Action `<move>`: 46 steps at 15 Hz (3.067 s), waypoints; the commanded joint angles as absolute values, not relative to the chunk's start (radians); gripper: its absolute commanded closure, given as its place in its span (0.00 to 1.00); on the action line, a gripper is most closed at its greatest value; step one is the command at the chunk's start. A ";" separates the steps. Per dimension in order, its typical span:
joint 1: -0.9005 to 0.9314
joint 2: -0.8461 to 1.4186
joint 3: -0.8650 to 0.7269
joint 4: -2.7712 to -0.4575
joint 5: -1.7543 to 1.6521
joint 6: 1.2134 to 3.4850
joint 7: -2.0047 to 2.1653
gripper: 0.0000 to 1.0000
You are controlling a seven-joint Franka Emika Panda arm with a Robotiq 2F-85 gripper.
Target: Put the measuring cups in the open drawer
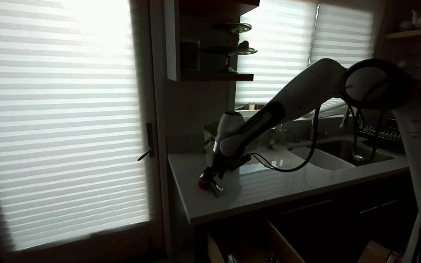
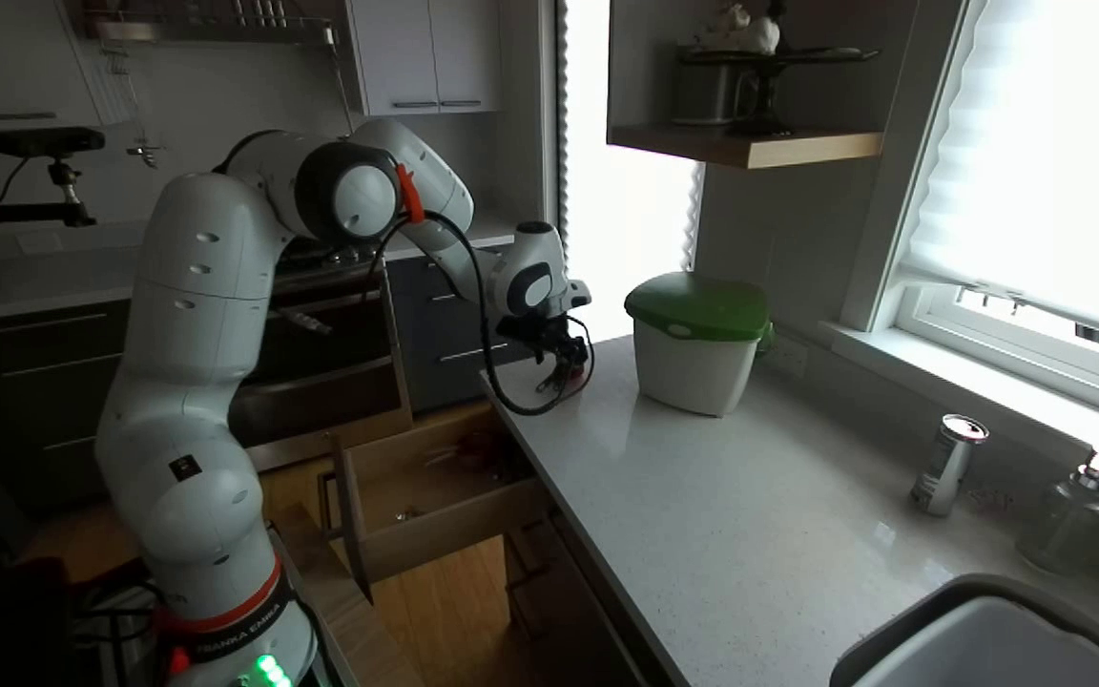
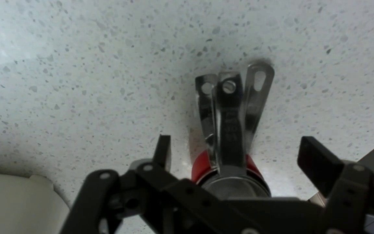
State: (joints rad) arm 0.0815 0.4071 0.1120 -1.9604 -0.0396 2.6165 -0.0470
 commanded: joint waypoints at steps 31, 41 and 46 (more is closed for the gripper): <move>0.107 0.344 0.117 -1.965 -0.038 2.459 -0.079 0.94; 0.107 0.073 0.125 -2.198 0.015 2.240 -0.060 0.94; 0.120 -0.091 0.131 -2.400 0.071 2.187 -0.003 0.94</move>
State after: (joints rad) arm 0.1112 0.0356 0.1267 -2.2545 0.0235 2.1953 -0.0423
